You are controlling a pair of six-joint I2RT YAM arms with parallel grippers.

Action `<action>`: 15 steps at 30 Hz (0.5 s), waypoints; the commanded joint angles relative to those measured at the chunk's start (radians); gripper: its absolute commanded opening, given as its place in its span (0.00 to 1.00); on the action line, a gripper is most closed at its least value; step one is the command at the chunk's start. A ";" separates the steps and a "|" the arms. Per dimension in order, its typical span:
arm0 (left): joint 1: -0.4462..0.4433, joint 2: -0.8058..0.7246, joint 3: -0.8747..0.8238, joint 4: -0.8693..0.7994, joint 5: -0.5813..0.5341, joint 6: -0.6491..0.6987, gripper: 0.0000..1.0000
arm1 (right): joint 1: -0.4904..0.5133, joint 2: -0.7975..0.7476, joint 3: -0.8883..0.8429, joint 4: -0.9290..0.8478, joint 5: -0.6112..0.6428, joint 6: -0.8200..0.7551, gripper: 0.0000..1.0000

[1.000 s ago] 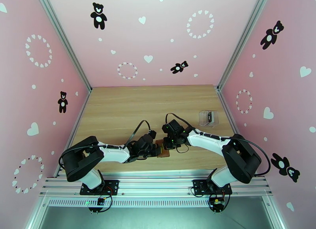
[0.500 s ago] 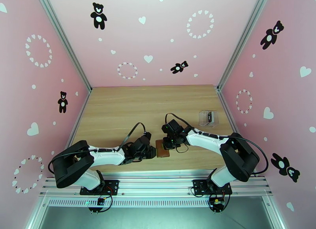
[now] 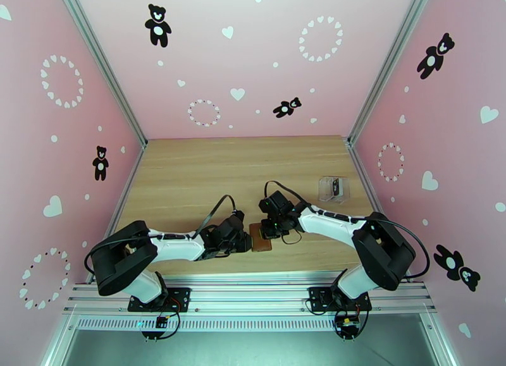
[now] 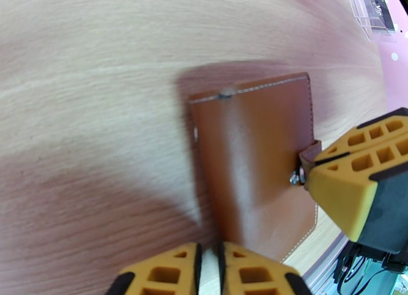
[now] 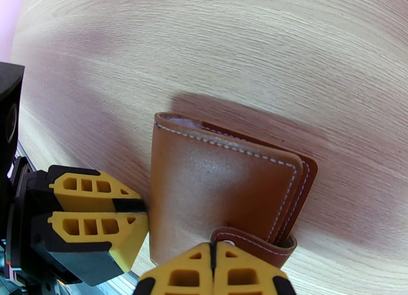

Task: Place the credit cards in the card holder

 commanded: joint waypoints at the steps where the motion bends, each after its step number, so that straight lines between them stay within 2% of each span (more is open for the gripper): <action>1: 0.000 0.036 0.012 -0.034 -0.023 0.006 0.15 | 0.005 -0.026 -0.001 -0.017 0.012 0.000 0.00; 15: -0.001 0.063 0.013 -0.016 -0.013 0.002 0.14 | -0.007 -0.037 -0.008 0.001 -0.014 0.011 0.00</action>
